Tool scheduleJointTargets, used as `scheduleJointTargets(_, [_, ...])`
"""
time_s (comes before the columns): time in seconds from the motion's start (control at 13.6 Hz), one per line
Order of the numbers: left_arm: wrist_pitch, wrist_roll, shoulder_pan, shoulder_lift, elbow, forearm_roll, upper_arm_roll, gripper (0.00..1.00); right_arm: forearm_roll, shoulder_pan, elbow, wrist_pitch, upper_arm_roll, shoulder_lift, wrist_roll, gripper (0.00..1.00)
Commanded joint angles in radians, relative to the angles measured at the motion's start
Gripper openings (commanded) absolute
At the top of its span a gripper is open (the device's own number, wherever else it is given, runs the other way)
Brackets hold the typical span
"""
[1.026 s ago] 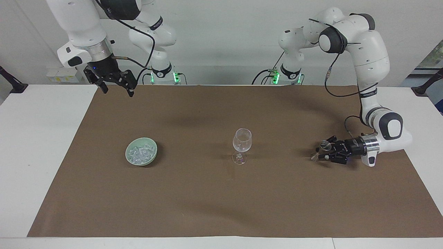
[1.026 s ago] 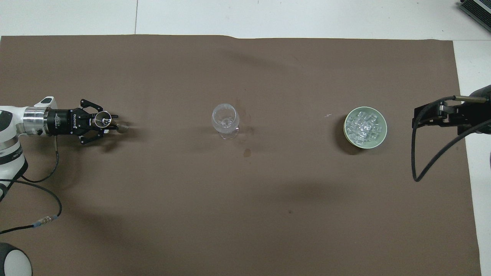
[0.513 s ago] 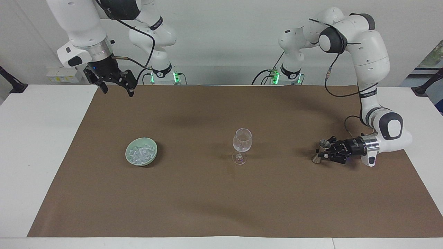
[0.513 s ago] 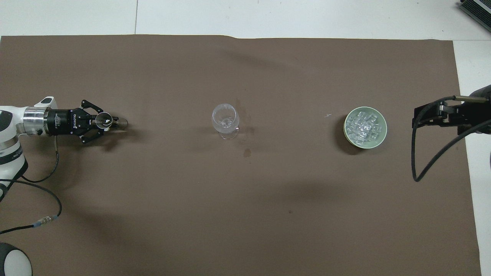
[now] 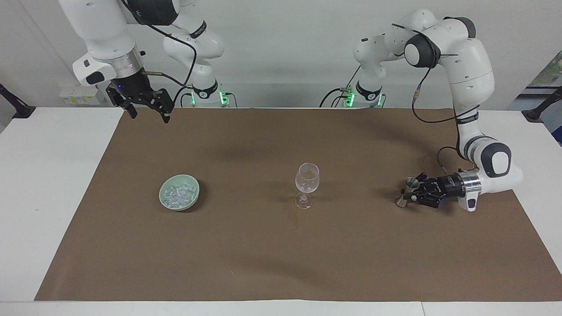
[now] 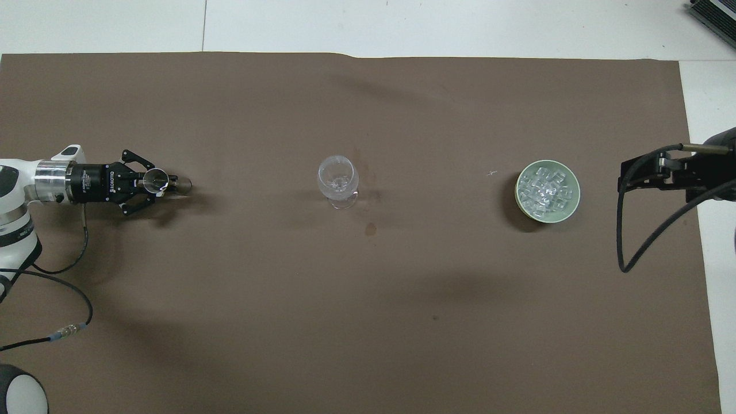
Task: Pour wine and add ice with both arms
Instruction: 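Close the left gripper on the silver bottle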
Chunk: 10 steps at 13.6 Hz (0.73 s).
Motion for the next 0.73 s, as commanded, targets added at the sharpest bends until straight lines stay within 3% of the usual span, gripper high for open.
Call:
scheduleJointTargets(0.0, [-0.02, -0.087, -0.001, -0.009, 0.003, -0.023, 0.007, 0.0, 0.025, -0.01, -0.01, 0.005, 0.001, -0.008, -0.029, 1.0])
scheduleJointTargets(0.66, [-0.084, -0.133, -0.011, -0.058, 0.017, -0.024, 0.006, 0.0, 0.025, -0.008, -0.012, 0.002, 0.001, -0.008, -0.034, 1.0])
